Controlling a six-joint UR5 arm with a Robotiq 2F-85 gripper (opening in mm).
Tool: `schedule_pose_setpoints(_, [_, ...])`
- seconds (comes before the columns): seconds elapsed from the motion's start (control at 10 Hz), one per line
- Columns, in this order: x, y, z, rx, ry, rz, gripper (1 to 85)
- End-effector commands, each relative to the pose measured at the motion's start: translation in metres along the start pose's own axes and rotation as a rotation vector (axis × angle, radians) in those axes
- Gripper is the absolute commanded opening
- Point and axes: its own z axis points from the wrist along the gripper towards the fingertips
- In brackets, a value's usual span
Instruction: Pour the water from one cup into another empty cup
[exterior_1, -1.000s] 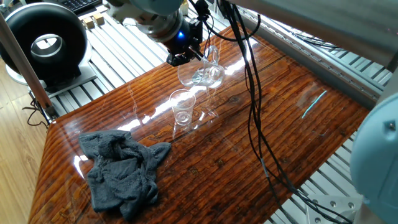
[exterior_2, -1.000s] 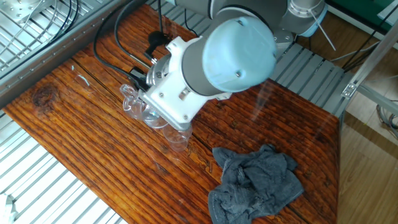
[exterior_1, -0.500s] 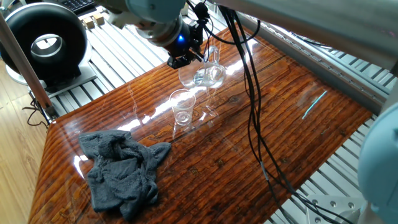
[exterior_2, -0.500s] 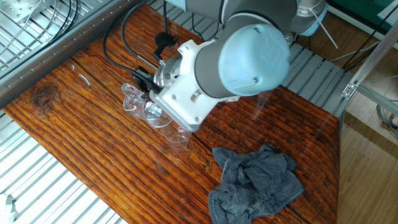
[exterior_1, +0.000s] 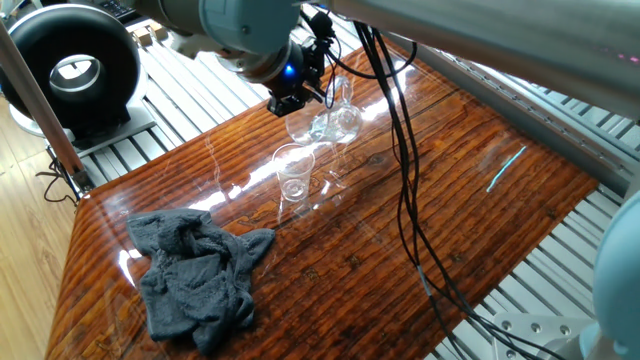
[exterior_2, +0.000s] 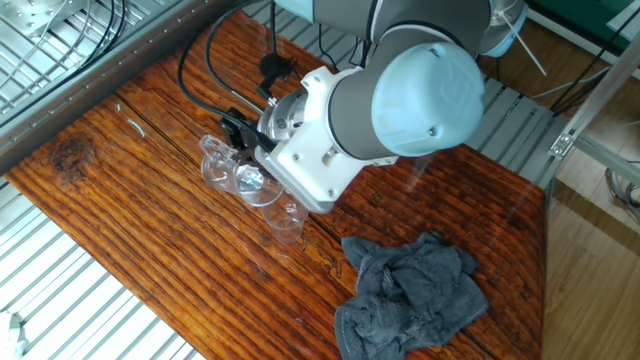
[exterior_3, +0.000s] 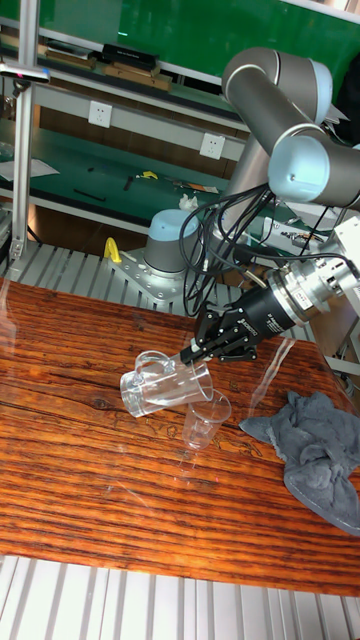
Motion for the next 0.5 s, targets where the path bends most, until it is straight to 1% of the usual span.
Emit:
schedule_pose_setpoints(0.0, [0.0,0.005,-0.001,-0.013,-0.001,0.006,1.0])
schedule_pose_setpoints(0.1, [0.0,0.0,-0.001,0.006,-0.002,-0.003,1.0])
schedule_pose_setpoints(0.2, [-0.003,-0.011,-0.001,0.049,-0.014,-0.026,1.0])
schedule_pose_setpoints(0.4, [-0.002,-0.004,-0.001,0.022,-0.011,-0.038,1.0])
